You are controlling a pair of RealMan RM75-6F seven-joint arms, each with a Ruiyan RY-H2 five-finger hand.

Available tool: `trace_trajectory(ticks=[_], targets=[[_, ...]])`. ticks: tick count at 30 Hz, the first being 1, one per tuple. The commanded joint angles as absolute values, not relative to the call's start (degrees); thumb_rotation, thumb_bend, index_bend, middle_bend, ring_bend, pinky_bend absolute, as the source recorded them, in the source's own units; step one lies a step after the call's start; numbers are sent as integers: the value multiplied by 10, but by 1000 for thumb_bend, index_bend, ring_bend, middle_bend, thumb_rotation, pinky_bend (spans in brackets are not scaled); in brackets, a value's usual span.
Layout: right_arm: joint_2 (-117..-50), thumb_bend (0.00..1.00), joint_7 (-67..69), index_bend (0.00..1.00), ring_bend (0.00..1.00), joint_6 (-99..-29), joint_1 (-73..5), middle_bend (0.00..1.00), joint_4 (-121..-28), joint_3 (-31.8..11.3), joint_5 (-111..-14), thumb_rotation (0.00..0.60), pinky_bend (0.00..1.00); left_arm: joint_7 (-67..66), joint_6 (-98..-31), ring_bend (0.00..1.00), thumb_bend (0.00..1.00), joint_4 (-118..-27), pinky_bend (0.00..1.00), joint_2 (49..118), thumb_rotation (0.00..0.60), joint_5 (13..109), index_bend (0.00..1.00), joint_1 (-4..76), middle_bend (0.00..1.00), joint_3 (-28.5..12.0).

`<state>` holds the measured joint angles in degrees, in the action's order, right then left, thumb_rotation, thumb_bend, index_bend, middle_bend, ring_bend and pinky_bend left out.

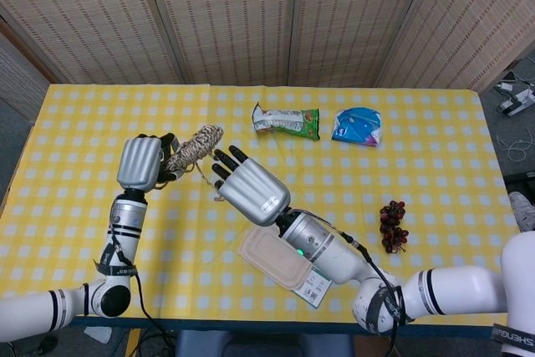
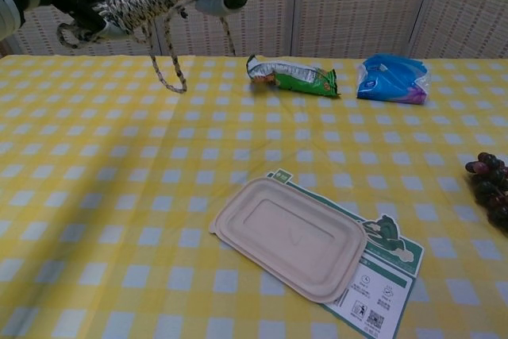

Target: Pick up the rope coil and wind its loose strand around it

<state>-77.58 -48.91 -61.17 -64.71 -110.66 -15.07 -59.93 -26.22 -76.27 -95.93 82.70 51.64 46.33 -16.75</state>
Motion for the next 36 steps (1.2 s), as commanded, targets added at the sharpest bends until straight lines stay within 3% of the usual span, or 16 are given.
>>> trace_trajectory(ticks=[1, 11, 23, 36], targets=[[-783, 506, -492, 633, 152, -612, -659, 323, -1102, -164, -588, 600, 214, -268, -767, 584, 246, -965, 446, 838, 600, 537, 777, 461, 755, -158], [-799, 509, -505, 633, 153, -621, -692, 318, -1076, -200, -542, 600, 214, -253, -765, 584, 246, -968, 446, 859, 600, 603, 779, 449, 756, -137], [-804, 513, -498, 633, 152, -630, -709, 318, -1026, -216, -485, 600, 214, -134, -755, 575, 246, -933, 446, 875, 600, 724, 783, 433, 760, -116], [-794, 512, -454, 633, 152, -624, -693, 318, -981, -205, -458, 600, 214, -34, -748, 575, 246, -950, 446, 861, 600, 749, 782, 418, 760, -145]])
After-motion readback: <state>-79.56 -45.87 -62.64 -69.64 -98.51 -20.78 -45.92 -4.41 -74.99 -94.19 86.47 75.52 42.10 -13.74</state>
